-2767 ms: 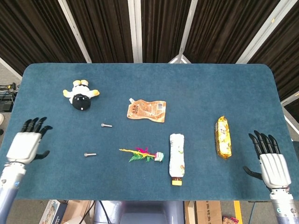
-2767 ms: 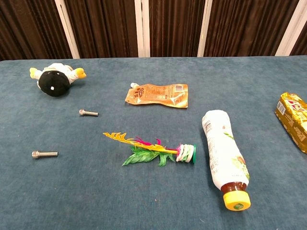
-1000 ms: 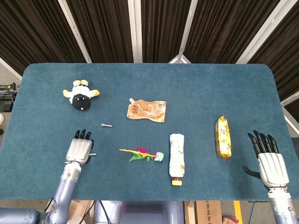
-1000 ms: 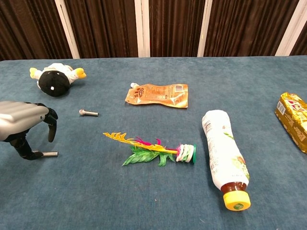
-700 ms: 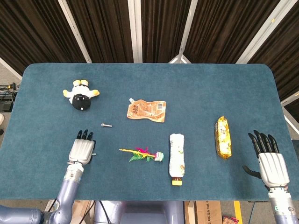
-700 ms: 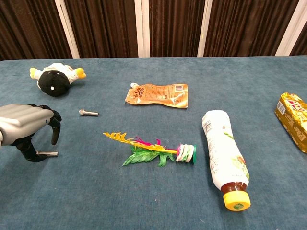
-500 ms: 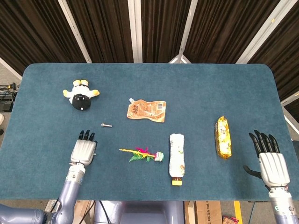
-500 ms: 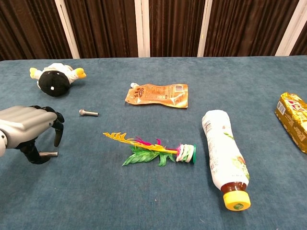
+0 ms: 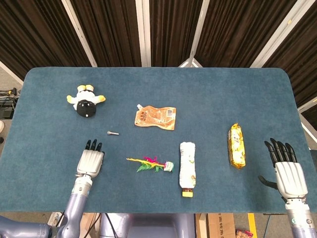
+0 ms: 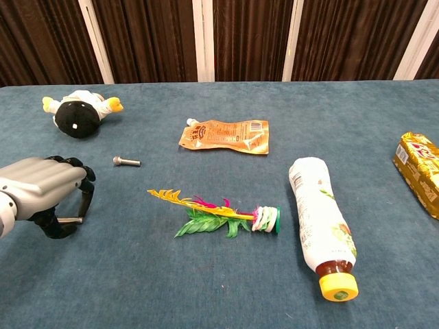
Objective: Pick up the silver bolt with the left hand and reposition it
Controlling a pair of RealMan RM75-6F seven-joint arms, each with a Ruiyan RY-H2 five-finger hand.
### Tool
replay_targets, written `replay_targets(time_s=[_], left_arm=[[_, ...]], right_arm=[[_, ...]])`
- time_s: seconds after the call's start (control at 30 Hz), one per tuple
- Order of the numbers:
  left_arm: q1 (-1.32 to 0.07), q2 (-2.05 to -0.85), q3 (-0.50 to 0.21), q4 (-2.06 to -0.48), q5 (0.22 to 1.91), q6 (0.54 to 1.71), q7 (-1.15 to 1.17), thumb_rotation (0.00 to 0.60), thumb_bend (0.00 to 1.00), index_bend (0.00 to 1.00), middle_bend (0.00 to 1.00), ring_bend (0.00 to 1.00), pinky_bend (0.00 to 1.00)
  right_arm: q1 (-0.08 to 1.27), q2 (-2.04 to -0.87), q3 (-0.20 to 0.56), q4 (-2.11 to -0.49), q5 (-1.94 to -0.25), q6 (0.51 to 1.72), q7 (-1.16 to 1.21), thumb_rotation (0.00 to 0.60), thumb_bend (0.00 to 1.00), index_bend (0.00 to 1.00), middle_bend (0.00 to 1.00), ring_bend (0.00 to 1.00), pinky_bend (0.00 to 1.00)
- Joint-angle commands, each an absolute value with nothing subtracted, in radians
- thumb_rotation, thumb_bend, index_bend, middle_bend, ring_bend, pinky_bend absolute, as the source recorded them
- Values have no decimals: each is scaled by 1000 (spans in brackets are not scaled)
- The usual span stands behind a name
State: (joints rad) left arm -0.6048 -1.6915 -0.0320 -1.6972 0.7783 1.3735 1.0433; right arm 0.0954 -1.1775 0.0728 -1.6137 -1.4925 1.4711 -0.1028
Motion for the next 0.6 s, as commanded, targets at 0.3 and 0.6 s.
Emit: replay_targets(time_s=[0.3,0.6], left_arm=[[-603,-1701,-30,-1685,793,1373,1048,600,497,522,123,0,0],[-603,-1709,-30,-1679,795,1366,1051,600,506,530,126,0,0]], right_arm=[[98,-1182,72,-1611,-1486,1463,-112,600,115,84,68,62,0],[99,-1183,73,-1610,-1483,1462,-113,600,115,83,69,62,0]])
